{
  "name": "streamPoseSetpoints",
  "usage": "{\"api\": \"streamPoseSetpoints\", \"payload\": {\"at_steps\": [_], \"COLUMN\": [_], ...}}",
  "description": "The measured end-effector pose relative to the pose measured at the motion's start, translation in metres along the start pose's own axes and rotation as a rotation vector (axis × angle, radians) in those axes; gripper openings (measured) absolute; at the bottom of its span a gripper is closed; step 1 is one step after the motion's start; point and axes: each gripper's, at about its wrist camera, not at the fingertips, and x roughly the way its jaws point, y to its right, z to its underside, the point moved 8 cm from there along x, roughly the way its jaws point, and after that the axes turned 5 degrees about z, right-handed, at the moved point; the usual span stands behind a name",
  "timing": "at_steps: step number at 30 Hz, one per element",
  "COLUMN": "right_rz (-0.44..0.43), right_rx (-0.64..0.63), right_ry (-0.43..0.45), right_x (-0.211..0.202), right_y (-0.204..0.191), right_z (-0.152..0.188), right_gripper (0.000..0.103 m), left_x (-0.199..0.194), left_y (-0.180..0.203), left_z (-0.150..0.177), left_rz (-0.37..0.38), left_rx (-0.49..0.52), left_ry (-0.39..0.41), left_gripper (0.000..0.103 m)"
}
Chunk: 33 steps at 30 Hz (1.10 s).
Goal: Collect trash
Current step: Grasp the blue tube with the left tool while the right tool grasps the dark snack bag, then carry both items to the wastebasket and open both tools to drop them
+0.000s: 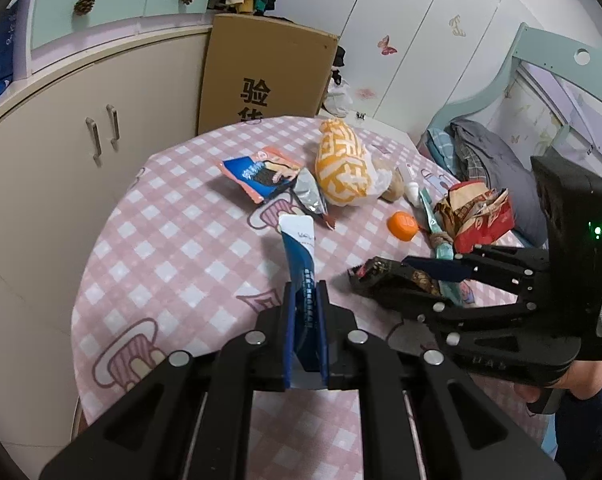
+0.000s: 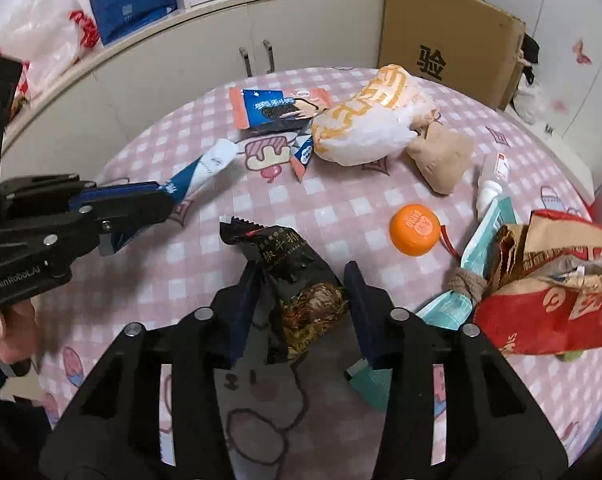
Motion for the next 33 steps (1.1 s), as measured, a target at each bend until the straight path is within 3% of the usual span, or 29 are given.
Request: {"api": "streamPoseSetpoints", "payload": {"at_steps": [10, 18, 25, 29, 33], "right_rz": [-0.04, 0.028, 0.187, 0.273, 0.365], "right_rx": [0.212, 0.437, 0.689, 0.831, 0.959], "right_ry": [0.175, 0.385, 0.504, 0.497, 0.424], "right_x": [-0.077, -0.175, -0.253, -0.272, -0.268], "right_y": [0.048, 0.138, 0.242, 0.288, 0.327], "right_z": [0.003, 0.03, 0.114, 0.181, 0.256], "right_gripper": [0.036, 0.036, 0.036, 0.036, 0.036], "left_x": [-0.016, -0.026, -0.012, 0.013, 0.047], "left_y": [0.044, 0.134, 0.255, 0.333, 0.39], "left_z": [-0.022, -0.053, -0.061, -0.039, -0.005], "left_rz": [0.043, 0.127, 0.265, 0.369, 0.469], "left_rx": [0.042, 0.156, 0.31, 0.411, 0.449], "left_ry": [0.066, 0.135, 0.133, 0.071, -0.042], "left_gripper": [0.009, 0.009, 0.009, 0.009, 0.009]}}
